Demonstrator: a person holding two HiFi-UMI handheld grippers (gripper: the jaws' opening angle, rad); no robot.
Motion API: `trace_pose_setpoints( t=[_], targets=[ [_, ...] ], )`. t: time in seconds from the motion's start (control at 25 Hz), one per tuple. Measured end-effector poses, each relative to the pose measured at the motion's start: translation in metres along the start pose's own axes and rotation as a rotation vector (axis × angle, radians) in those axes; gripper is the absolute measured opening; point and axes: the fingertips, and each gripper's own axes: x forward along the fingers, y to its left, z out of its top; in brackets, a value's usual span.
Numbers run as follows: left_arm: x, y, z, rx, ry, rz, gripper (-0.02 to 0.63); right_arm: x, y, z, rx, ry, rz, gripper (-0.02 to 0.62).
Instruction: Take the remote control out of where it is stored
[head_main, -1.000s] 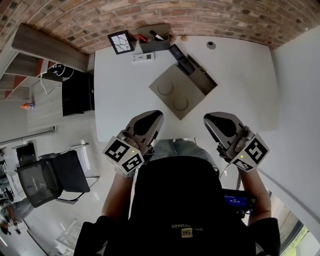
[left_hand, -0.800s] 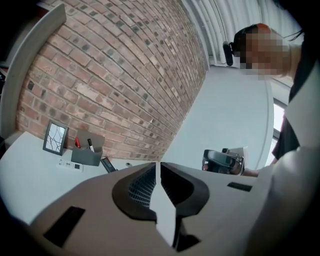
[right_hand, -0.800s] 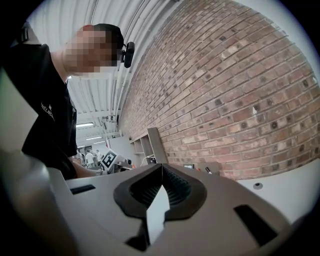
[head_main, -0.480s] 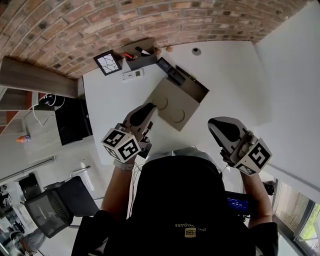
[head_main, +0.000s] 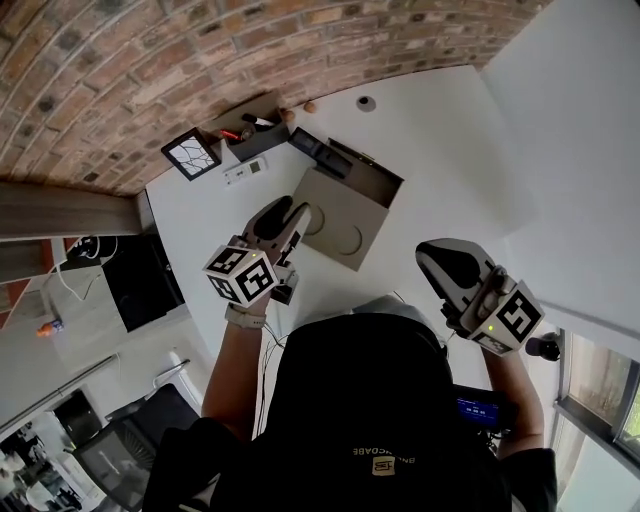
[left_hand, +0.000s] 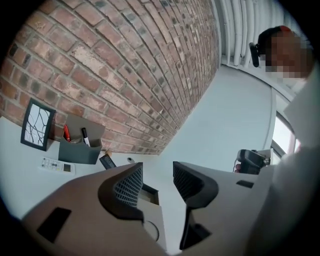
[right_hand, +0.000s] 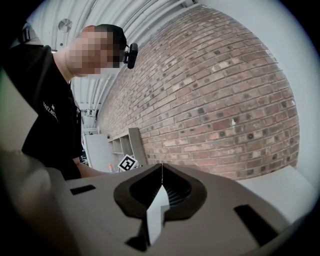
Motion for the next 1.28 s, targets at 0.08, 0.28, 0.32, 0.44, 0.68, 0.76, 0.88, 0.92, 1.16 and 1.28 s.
trace_pose_setpoints(
  t=[0.08, 0.28, 0.32, 0.44, 0.68, 0.76, 0.88, 0.92, 1.16, 1.28],
  targets=[
    [0.008, 0.013, 0.000, -0.031, 0.007, -0.001, 0.191, 0.001, 0.000, 0.000, 0.014, 0.006, -0.024, 0.006],
    [0.027, 0.051, 0.000, -0.105, 0.028, 0.013, 0.248, 0.000, -0.003, -0.007, 0.031, 0.026, -0.072, 0.006],
    [0.032, 0.058, -0.001, -0.112, 0.034, 0.015, 0.260, 0.000, -0.004, -0.008, 0.034, 0.029, -0.082, 0.006],
    [0.049, 0.075, -0.005, -0.129, 0.060, 0.015, 0.291, -0.002, -0.007, -0.011, 0.042, 0.035, -0.110, 0.006],
    [0.080, 0.107, -0.019, -0.152, 0.126, 0.032, 0.295, -0.007, -0.014, -0.016, 0.066, 0.045, -0.167, 0.006],
    [0.089, 0.118, -0.024, -0.155, 0.147, 0.042, 0.295, -0.009, -0.018, -0.018, 0.072, 0.051, -0.189, 0.006],
    [0.102, 0.133, -0.032, -0.180, 0.176, 0.047, 0.295, -0.011, -0.024, -0.020, 0.089, 0.056, -0.222, 0.006],
    [0.106, 0.138, -0.035, -0.191, 0.188, 0.048, 0.295, -0.012, -0.025, -0.021, 0.092, 0.059, -0.230, 0.006],
    [0.133, 0.161, -0.048, -0.246, 0.231, 0.065, 0.295, -0.021, -0.038, -0.026, 0.115, 0.082, -0.283, 0.006],
    [0.146, 0.171, -0.049, -0.260, 0.240, 0.075, 0.295, -0.026, -0.046, -0.027, 0.128, 0.085, -0.309, 0.006]
  ],
)
